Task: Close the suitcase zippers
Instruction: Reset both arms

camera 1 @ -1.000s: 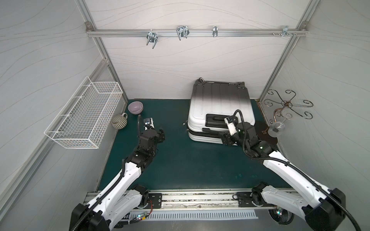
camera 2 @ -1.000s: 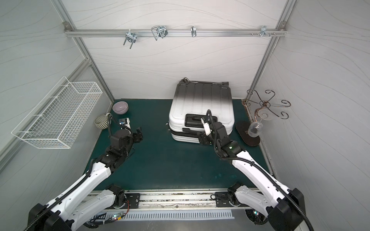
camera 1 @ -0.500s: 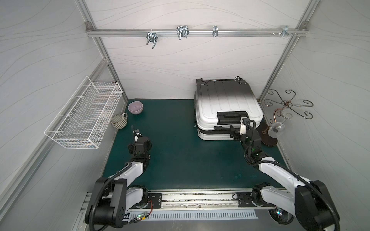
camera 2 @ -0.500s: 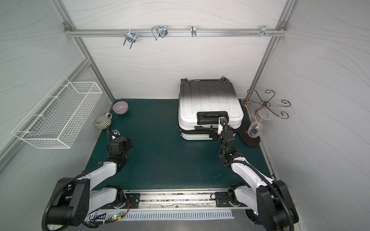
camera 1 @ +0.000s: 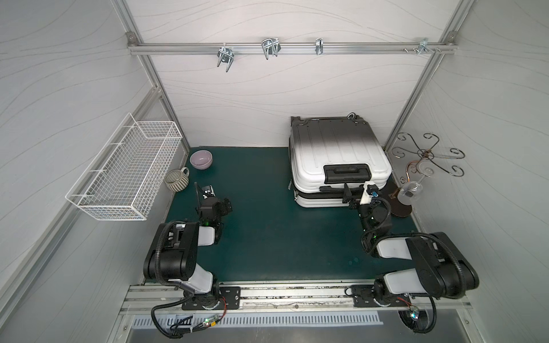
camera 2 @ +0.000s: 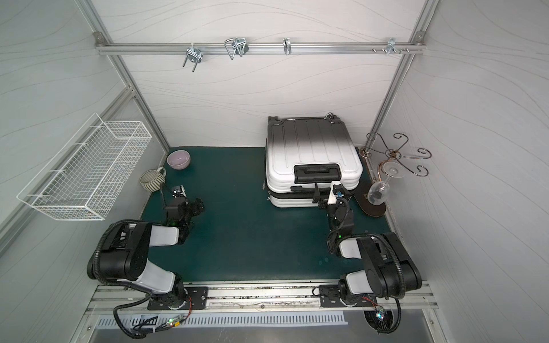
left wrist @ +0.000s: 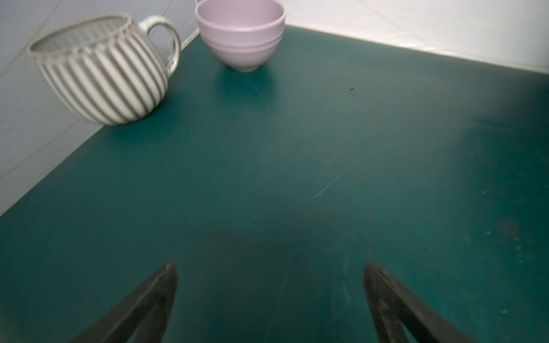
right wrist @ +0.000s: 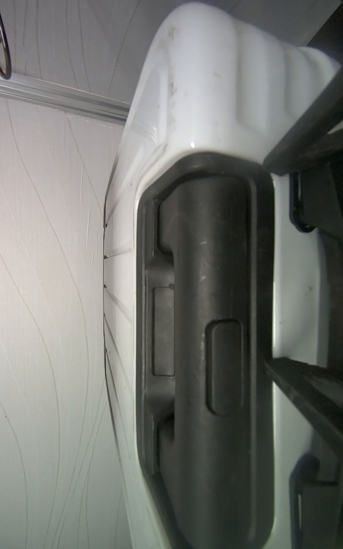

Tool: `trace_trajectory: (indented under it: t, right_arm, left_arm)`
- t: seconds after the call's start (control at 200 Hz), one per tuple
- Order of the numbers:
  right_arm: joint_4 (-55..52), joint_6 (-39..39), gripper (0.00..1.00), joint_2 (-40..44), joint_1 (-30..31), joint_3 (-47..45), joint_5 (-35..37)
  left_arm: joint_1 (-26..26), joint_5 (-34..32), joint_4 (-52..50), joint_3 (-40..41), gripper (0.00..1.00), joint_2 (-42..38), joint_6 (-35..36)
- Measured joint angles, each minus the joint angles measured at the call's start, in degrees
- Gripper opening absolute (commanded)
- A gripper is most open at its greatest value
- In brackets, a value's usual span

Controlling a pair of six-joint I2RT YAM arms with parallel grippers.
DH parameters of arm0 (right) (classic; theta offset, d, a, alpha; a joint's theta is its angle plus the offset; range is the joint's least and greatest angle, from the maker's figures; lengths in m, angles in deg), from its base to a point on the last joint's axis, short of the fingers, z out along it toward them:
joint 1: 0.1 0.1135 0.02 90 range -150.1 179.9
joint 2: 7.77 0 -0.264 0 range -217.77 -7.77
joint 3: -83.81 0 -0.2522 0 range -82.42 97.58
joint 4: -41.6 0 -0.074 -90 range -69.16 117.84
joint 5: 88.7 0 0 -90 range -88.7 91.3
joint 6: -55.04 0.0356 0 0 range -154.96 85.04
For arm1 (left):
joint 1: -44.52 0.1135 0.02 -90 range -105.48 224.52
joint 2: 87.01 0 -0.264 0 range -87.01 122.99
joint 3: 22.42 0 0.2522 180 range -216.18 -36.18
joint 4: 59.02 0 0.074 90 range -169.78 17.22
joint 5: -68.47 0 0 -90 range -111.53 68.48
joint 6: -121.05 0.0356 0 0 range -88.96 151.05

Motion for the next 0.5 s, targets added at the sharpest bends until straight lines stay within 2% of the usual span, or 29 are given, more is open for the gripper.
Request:
trace_trajectory:
  t: [0.31,0.495]
  right_arm:
    - [0.26,1.29,0.99,-0.22,-1.97,1.03,-1.84]
    - [0.28,2.03,0.99,-0.22,-3.37,1.51,-3.34]
  left_arm:
    - [-0.50,-0.11,0.04,-0.39,1.00,0.00,0.26]
    - [-2.91,-1.73,-0.22,-0.98,1.00,0.04,1.90]
